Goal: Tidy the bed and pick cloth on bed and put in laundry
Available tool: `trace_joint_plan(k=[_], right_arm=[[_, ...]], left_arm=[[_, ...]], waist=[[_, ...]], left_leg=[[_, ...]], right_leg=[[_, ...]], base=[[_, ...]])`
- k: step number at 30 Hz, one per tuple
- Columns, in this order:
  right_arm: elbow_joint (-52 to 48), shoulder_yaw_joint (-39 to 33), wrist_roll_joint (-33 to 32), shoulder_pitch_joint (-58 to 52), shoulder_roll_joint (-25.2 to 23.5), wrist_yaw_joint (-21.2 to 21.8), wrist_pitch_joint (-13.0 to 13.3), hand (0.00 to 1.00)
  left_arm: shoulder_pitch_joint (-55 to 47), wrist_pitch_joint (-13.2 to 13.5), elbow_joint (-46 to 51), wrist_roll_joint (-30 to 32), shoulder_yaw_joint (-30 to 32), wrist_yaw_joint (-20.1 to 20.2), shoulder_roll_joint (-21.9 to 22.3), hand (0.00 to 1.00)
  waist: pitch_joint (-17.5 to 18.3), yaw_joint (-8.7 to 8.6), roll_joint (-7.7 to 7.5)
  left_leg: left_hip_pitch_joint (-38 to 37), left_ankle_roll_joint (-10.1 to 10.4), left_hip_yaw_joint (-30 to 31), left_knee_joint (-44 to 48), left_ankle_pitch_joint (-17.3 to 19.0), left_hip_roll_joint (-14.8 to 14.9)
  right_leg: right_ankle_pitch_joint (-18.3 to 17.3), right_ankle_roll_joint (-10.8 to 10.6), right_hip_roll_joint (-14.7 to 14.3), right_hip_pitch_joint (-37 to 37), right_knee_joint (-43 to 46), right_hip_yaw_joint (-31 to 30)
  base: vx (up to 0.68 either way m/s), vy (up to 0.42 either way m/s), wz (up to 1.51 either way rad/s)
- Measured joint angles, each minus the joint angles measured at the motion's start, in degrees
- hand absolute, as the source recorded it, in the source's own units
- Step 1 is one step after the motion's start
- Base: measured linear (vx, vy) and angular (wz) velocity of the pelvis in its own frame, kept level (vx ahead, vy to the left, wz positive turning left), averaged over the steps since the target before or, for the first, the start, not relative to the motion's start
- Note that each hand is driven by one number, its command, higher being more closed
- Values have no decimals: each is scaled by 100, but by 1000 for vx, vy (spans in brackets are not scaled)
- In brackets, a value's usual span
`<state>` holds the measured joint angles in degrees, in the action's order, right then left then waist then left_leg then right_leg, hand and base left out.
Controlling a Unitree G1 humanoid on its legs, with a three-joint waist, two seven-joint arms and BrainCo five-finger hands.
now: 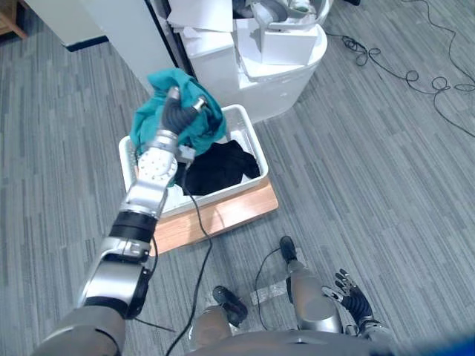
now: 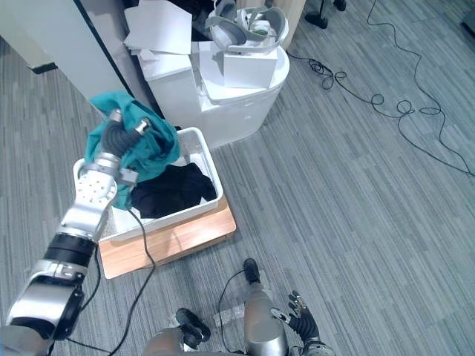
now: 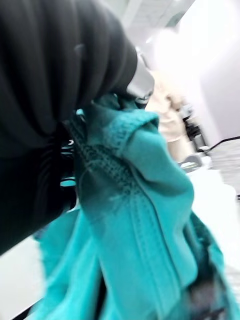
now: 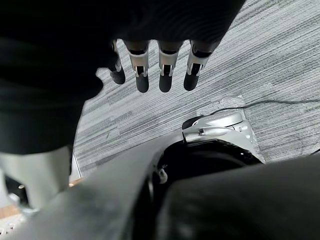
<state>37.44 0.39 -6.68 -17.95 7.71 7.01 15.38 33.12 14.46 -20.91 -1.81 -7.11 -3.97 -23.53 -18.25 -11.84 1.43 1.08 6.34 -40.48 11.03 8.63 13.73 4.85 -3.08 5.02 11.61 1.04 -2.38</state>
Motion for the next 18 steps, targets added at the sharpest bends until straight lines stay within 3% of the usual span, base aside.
trace_joint_plan(k=[2, 8, 10, 18], right_arm=[[-47, 22, 1, 0, 13, -14, -56, 0], [-291, 47, -4, 1, 25, -74, -225, 0], [-366, 56, -4, 1, 36, -87, -258, 0], [-770, 241, -91, 8, 134, -151, -375, 0]], left_arm=[[-68, -73, -2, -111, -22, 3, 147, 100], [-145, -755, -360, -534, -199, -6, 612, 100], [-193, -869, -623, -593, -189, -66, 720, 100], [86, -933, -1038, -602, 272, -867, 740, 100]], waist=[[-3, 18, 0], [-124, 34, -18], [-135, 46, -21], [-448, 171, -121]], left_leg=[[7, 5, -10, 35, 5, 37], [301, -4, -2, 246, 24, 153], [412, -1, -7, 319, 33, 204], [783, -36, 19, 624, 82, 331]], right_leg=[[-7, 8, -25, 4, 2, 0], [-19, 21, -64, 278, 123, 11], [-19, 21, -88, 408, 181, 10], [-18, 22, -107, 797, 412, 21]], base=[[-34, -58, -4], [-41, -67, -2], [-31, -62, -4], [-48, -49, -1]])
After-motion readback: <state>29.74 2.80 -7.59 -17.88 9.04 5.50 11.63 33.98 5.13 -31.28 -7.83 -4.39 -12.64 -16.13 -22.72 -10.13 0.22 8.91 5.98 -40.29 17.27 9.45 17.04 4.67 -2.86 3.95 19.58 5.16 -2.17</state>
